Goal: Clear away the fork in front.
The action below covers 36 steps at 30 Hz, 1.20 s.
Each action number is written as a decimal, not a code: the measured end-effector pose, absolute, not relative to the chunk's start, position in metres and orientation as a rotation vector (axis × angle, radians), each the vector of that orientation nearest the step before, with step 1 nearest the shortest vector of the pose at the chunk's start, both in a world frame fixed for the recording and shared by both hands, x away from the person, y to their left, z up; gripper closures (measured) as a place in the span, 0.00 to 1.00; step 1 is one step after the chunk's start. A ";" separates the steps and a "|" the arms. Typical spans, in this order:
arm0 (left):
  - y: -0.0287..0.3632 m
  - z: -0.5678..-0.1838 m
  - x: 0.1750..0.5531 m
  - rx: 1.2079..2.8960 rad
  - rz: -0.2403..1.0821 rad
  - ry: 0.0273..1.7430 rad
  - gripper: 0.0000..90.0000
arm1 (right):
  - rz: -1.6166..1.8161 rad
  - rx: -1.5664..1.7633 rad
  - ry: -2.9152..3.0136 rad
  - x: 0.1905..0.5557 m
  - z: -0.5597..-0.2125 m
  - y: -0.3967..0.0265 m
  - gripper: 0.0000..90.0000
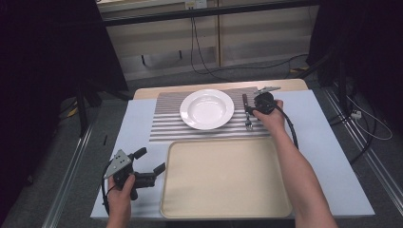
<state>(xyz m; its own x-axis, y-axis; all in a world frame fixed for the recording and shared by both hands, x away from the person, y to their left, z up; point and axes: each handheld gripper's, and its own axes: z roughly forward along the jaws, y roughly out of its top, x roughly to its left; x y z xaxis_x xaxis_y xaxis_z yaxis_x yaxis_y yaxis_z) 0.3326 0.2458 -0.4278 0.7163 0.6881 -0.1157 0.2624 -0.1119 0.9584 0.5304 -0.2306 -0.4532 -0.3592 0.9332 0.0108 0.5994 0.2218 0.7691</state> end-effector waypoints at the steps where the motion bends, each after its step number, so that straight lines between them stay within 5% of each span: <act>1: 0.246 -0.428 0.333 1.690 0.429 0.769 0.03 | 0.967 1.425 2.043 0.533 -0.454 -0.230 0.62; 9: 0.245 -0.429 0.334 1.701 0.421 0.765 0.03 | 0.936 1.473 2.058 0.547 -0.461 -0.219 0.65; 19: 0.244 -0.429 0.334 1.698 0.426 0.772 0.02 | 0.922 1.549 2.079 0.551 -0.461 -0.218 0.86; 36: 0.245 -0.428 0.336 1.682 0.433 0.766 0.03 | 0.874 1.448 2.239 0.507 -0.453 -0.234 0.86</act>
<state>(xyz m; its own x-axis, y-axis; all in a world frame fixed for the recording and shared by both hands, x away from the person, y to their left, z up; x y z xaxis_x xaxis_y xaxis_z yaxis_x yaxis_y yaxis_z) 0.3355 0.2446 -0.4284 0.7159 0.6886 -0.1152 0.2567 -0.1063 0.9606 0.5075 -0.2345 -0.4533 -0.4268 0.9030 0.0496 0.6978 0.2940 0.6531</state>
